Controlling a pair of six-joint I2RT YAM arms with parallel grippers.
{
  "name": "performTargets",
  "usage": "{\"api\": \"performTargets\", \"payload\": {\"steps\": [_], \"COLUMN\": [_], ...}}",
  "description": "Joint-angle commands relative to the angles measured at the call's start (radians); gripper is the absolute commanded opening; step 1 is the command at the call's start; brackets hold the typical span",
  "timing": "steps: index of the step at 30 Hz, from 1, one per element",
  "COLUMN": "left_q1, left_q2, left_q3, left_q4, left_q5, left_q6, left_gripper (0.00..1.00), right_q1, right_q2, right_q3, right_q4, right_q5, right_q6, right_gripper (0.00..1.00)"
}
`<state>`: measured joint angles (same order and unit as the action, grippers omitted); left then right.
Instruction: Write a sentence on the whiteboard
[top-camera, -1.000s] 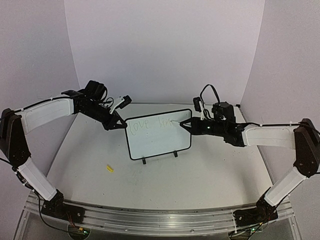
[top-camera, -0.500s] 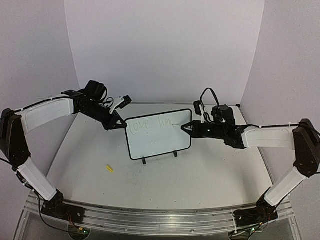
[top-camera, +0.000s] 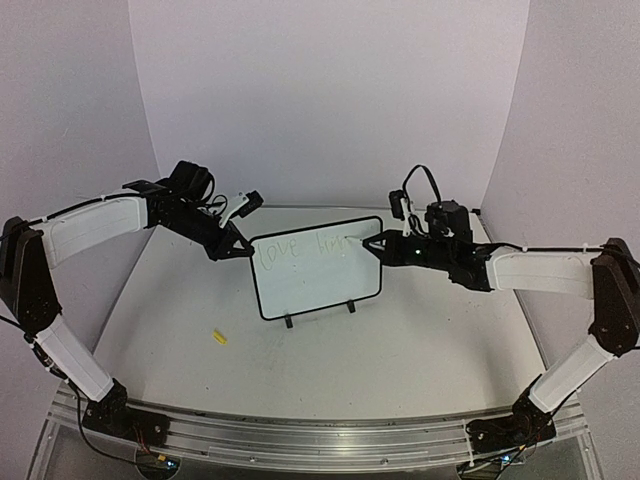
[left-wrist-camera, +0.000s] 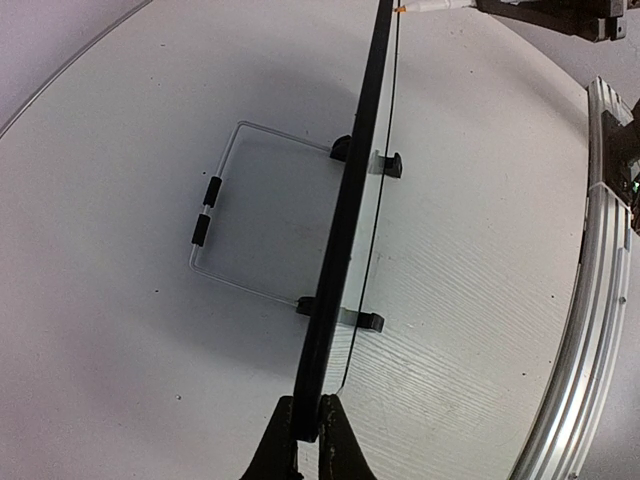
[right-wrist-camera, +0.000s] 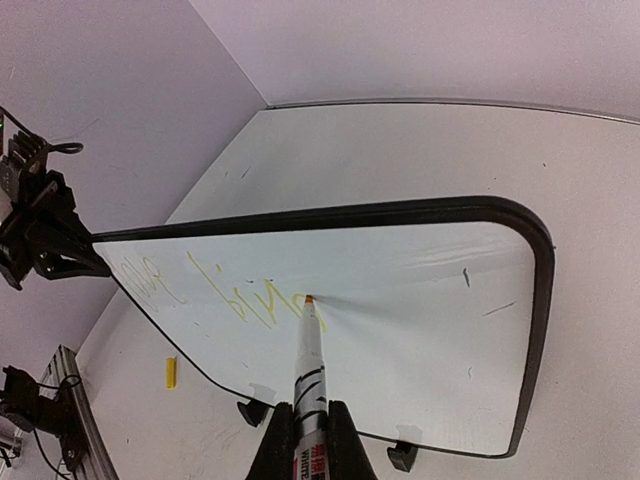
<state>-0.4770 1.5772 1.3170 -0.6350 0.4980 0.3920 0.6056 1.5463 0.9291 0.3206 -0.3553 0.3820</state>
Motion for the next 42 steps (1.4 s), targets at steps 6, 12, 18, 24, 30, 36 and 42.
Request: {"api": "performTargets", "payload": {"steps": [6,12,18,24,30,36,42], "left_q1": [0.014,0.014,0.014,0.014,0.014,0.014,0.014], "left_q2": [-0.006,-0.006,-0.006,-0.004,-0.003,-0.006,-0.009], "left_q3": [-0.003,-0.002,-0.002,-0.002,-0.002,-0.002,-0.002], "left_q4": [0.013,0.013,0.015,0.015,0.014,0.014,0.014], "left_q5": [-0.139,-0.139,-0.139,-0.139,-0.139,-0.141,-0.14], "left_q6": [0.061,0.062,0.061,0.061,0.061,0.061,0.061], "left_gripper": [0.0,0.0,0.0,0.0,0.0,0.0,0.0], "right_q1": [-0.006,-0.005,-0.005,-0.005,-0.005,-0.006,-0.005], "right_q2": [-0.041,-0.021,-0.011,-0.003,-0.004,-0.018,-0.052], "right_q3": [0.065,0.055,0.011,-0.024,-0.045,-0.057,-0.046], "right_q4": [0.034,0.034,0.034,0.033,0.034,0.032,0.032], "right_q5": [0.047,0.04,0.031,0.016,0.028,0.051,0.056], "right_q6": [-0.026,-0.02,-0.007,0.002,0.005,0.009,0.009], "right_gripper": [0.0,0.0,0.0,0.0,0.0,0.0,0.0]}}
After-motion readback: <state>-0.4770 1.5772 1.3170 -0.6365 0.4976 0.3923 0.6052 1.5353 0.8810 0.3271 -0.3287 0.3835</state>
